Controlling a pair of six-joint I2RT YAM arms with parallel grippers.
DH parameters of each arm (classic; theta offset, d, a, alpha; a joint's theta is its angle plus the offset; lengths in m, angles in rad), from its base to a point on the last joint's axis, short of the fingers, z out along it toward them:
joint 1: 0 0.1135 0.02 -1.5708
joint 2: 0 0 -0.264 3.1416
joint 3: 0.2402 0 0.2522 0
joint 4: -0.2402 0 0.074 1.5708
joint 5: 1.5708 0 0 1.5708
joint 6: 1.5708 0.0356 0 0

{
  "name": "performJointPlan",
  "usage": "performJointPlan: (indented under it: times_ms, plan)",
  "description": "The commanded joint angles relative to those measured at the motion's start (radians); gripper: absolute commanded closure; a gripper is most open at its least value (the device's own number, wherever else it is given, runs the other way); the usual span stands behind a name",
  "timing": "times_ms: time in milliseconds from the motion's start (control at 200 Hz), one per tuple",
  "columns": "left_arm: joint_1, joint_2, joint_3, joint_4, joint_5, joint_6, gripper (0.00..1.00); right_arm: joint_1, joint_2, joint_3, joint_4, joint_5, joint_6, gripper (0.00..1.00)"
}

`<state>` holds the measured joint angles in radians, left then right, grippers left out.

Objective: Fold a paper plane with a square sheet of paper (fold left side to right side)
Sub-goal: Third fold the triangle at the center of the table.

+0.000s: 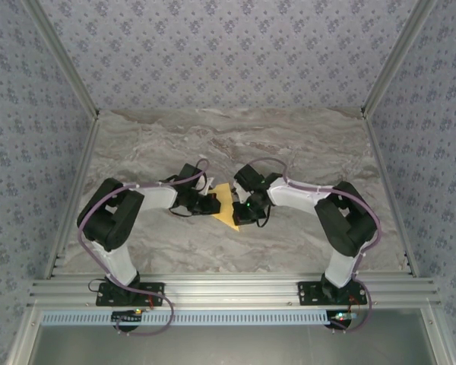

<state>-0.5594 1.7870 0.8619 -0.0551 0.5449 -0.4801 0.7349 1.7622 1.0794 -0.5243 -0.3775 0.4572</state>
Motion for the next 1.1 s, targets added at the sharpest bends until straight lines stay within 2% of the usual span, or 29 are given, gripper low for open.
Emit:
performJointPlan:
  times_ms: [0, 230, 460, 1099]
  plan:
    - [-0.011, 0.001, -0.024, -0.030, -0.038, 0.006, 0.95, 0.026, -0.011, 0.051, 0.021, 0.001, 0.053, 1.00]
    - [-0.012, -0.001, -0.028, -0.026, -0.040, 0.002, 0.95, 0.038, 0.108, 0.104, 0.061, -0.007, 0.085, 1.00]
    - [-0.012, -0.005, -0.026, -0.029, -0.046, 0.003, 0.95, 0.035, 0.152, 0.105, 0.039, 0.006, 0.094, 1.00]
    - [-0.011, -0.003, -0.021, -0.058, -0.068, 0.034, 0.95, 0.010, 0.014, -0.119, -0.034, 0.046, 0.067, 1.00]
